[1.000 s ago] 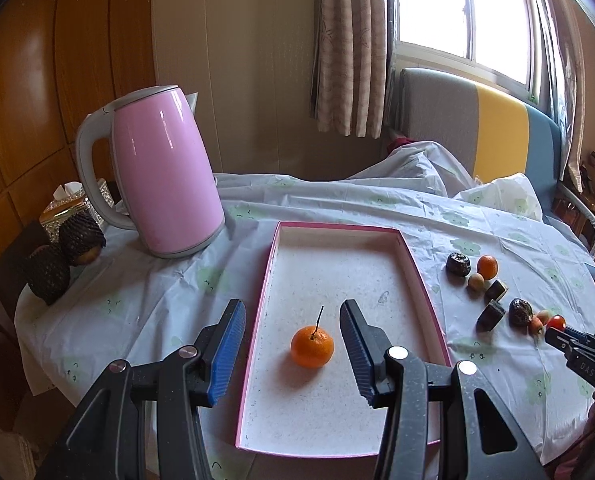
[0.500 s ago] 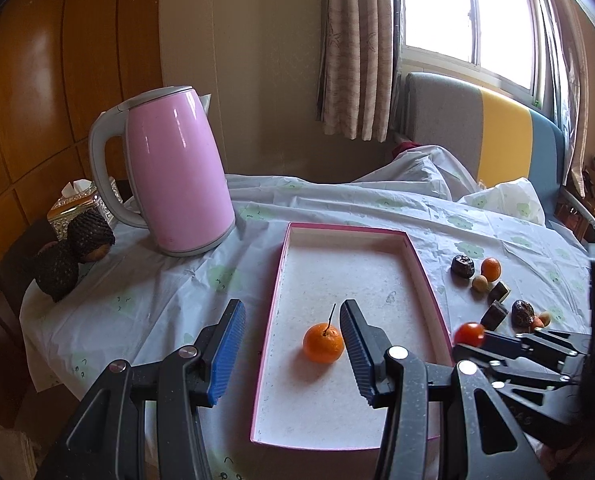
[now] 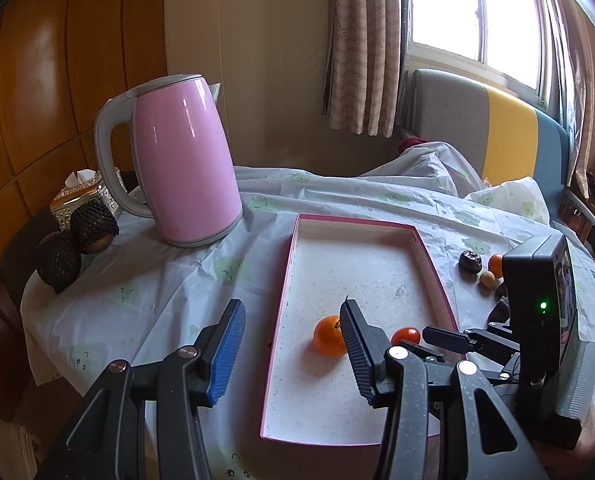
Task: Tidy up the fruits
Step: 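Carry the red tomato into the tray and open the right gripper, then reach the left gripper to the dark cylindrical slice and grasp it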
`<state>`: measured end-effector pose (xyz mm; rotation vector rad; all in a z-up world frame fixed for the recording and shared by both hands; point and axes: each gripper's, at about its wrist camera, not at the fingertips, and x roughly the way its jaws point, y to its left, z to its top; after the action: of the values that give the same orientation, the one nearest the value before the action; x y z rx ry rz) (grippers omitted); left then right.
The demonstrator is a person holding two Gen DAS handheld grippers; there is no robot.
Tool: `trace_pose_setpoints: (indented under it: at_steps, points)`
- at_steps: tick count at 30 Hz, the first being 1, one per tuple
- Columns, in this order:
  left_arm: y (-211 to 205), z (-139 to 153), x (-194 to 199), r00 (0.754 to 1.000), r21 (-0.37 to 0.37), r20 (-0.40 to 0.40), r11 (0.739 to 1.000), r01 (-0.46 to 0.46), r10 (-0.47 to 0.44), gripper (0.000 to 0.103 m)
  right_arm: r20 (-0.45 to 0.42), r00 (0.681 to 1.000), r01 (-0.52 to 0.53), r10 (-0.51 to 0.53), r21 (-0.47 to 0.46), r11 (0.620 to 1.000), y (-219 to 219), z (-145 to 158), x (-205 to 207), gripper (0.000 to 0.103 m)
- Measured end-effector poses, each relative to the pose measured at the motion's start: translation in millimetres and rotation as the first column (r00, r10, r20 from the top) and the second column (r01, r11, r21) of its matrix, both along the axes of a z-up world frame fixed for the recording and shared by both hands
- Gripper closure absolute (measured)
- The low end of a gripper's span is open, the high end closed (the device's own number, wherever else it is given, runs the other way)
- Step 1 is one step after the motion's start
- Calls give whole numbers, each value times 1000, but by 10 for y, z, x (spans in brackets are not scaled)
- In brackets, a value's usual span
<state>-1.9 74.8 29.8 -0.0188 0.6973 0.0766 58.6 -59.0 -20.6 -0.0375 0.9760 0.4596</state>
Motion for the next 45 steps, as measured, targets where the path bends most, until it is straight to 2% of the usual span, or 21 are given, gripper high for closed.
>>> trace_pose_setpoints:
  at_steps: [1,3,8,14,24,30,35,38,42,45]
  points:
    - [3,-1,1,1000,-1,-2,1000,-1,1,53,3,1000,-2,2,-1,1000,14,-1,0,72]
    - [6,-1,4,1000,-2,-1,1000,-1,1,53,4,1000,2,-2,-6,1000,22,-4,-1,63]
    - [2,-12,3,1000,-6,-7,1000,2,-2,53,34,999,31,-31,-2,1000,-36,69,-55,62]
    - [-56,-77,25,999,-13,-32,1000,18,-18,52,90,991,95,-96,11,995,-222,230,-170,56]
    - [-290,-195,81,993,-31,-83,996,84,-86,52,135,963,234,-232,3,972,-705,307,-378,54]
    - [-439,-257,102,981,-64,-116,987,147,-154,52,119,927,359,-357,0,933,-1197,254,-492,54]
    - [-541,-295,133,973,-87,-137,980,176,-187,52,94,877,474,-471,-8,881,-1702,167,-588,54]
    - [-588,-329,170,964,-125,-162,973,192,-211,52,73,846,530,-528,-11,848,-1980,99,-656,54]
    - [-747,-347,191,949,-115,-178,963,244,-262,52,42,815,579,-578,-6,815,-2250,-2,-698,56]
    - [-902,-354,209,932,-109,-189,950,294,-310,52,26,806,591,-591,-1,807,-2339,-57,-670,60]
